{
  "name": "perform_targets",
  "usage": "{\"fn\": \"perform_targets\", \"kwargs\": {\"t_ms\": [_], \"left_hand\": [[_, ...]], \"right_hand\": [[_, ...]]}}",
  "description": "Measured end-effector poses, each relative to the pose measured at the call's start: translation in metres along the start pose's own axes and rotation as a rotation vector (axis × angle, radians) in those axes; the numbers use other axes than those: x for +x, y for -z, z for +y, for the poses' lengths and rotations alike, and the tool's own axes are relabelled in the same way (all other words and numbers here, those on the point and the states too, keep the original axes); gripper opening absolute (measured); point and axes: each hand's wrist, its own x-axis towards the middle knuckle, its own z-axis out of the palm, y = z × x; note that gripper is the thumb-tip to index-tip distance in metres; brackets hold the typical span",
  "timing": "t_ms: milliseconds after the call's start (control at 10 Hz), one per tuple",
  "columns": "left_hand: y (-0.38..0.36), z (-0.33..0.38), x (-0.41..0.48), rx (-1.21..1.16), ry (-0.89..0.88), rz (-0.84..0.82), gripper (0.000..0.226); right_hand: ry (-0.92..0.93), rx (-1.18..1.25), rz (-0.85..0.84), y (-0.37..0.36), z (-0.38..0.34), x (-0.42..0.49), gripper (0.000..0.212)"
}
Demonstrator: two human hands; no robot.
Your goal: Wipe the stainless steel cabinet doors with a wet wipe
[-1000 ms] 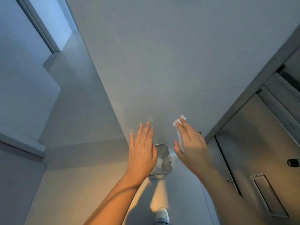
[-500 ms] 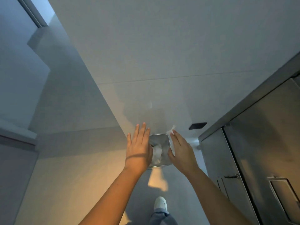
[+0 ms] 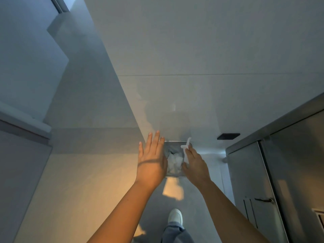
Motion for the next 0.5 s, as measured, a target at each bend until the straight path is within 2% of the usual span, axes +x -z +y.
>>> {"fn": "perform_targets", "kwargs": {"t_ms": [300,500], "left_hand": [[-0.001,0.003,0.003,0.020,0.007,-0.011,0.057],[-0.003,0.006,0.008,0.023,0.001,-0.048,0.058]], "right_hand": [[-0.032,-0.076,-0.061,-0.008,-0.002,0.007,0.050],[0.003,-0.112,-0.005,0.002,0.000,0.008,0.050]]}}
